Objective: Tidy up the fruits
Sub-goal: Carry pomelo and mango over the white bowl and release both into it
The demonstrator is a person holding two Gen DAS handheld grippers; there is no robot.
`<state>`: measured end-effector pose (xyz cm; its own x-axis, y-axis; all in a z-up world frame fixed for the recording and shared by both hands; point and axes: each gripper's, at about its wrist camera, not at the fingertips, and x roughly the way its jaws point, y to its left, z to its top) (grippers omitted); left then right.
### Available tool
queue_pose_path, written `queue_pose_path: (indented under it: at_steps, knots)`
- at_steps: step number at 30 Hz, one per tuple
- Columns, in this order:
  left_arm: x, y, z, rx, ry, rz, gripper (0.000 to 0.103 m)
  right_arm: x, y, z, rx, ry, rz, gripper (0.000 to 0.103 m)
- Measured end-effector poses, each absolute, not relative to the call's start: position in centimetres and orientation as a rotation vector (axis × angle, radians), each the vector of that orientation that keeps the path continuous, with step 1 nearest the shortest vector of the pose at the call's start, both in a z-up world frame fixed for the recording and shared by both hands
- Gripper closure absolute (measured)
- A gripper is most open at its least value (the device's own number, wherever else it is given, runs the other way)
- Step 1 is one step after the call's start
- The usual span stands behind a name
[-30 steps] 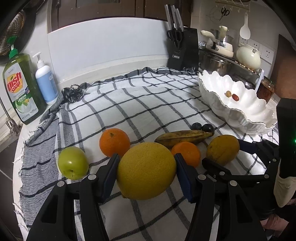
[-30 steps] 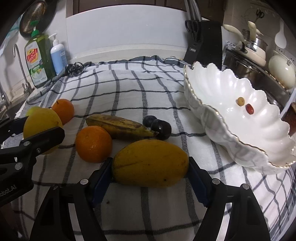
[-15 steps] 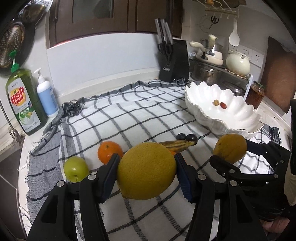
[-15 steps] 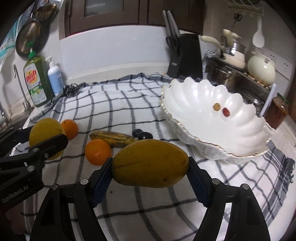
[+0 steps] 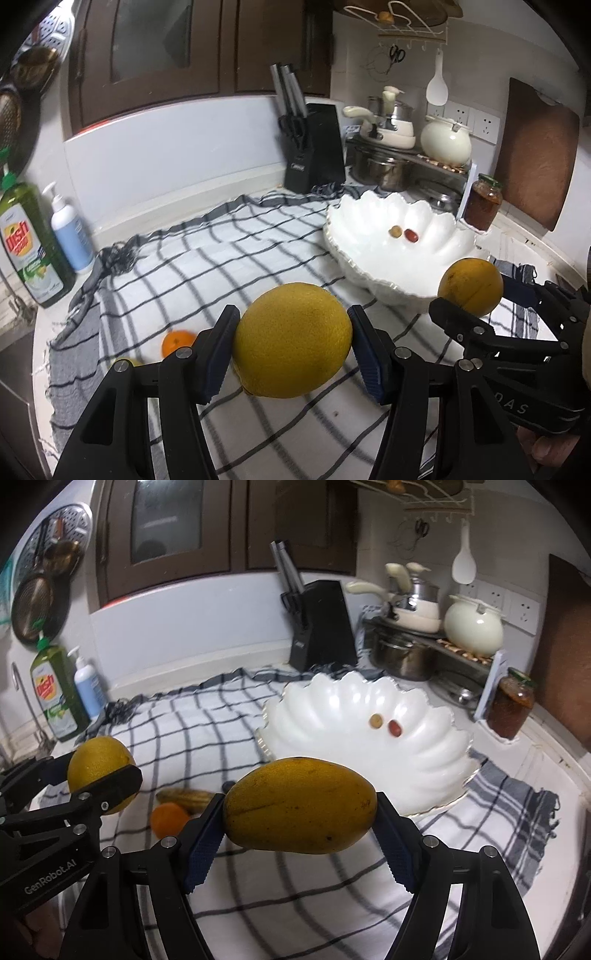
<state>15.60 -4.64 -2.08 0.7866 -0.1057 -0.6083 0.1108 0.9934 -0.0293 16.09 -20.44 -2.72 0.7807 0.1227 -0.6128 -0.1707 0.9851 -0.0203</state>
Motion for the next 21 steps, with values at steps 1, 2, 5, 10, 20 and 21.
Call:
queue_pose_path:
  at_steps: [1,2,5,10,20,21]
  knots:
    - [15.9,-4.9,-1.9,0.009,0.651,-0.122,0.044,16.2,-20.7,-2.5,-0.073,0.651,0.152,0.026]
    - [16.2,-5.3,-1.6,0.012,0.645,-0.129,0.044,16.3,-21.1,-2.2,-0.069,0.644,0.144,0.026]
    - [16.9,-6.3,-1.0,0.016,0.634,-0.144,0.044,16.7,-22.3,-1.2,-0.059,0.626,0.118,0.026]
    - [18.2,-7.9,-0.2,0.024,0.615,-0.177,0.044,17.6,-24.3,-0.2,-0.041,0.605,0.068,0.026]
    - [21.9,-11.4,0.3,0.046,0.609,-0.227,0.044,20.0,-27.8,-0.2,-0.006,0.619,0.002,0.026]
    - [22.2,-11.6,0.2,0.048,0.611,-0.230,0.044,20.3,-28.2,-0.3,-0.002,0.622,-0.002,0.026]
